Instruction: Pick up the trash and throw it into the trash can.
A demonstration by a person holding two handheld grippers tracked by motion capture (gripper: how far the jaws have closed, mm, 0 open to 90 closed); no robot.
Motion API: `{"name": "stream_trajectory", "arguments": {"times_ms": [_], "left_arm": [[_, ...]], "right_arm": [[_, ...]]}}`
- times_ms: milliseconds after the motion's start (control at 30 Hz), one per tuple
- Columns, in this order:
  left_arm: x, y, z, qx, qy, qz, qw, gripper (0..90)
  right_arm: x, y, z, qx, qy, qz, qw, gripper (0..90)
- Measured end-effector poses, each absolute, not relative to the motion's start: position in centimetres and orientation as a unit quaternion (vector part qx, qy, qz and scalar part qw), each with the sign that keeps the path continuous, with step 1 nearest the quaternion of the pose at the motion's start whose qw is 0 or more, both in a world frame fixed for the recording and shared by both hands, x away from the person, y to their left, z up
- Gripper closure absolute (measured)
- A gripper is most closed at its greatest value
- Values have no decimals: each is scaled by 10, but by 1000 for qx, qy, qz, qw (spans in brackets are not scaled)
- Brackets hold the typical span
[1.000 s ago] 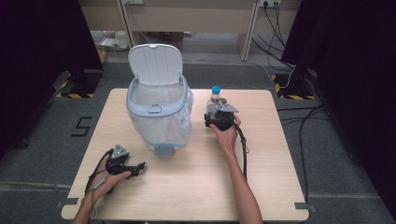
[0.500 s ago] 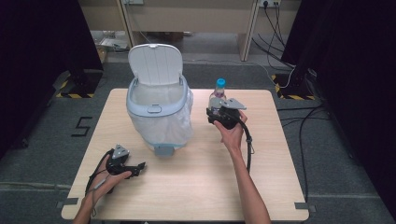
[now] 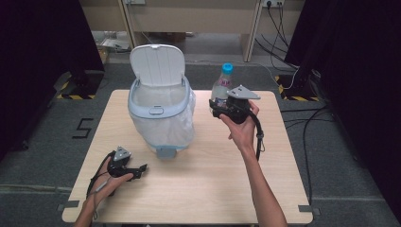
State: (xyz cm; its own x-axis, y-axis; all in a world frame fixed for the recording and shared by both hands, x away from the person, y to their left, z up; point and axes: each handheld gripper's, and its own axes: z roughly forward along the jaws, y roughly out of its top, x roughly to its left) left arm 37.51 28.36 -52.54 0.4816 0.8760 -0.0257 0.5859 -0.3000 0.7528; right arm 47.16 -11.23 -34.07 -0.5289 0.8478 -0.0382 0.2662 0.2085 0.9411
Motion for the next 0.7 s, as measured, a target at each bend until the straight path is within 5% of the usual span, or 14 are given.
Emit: {"name": "stream_trajectory", "arguments": {"times_ms": [700], "left_arm": [[375,284,-525,780,472,201,359,139]], "right_arm": [[456,-81,-247,338,728,523,288,280]]}}
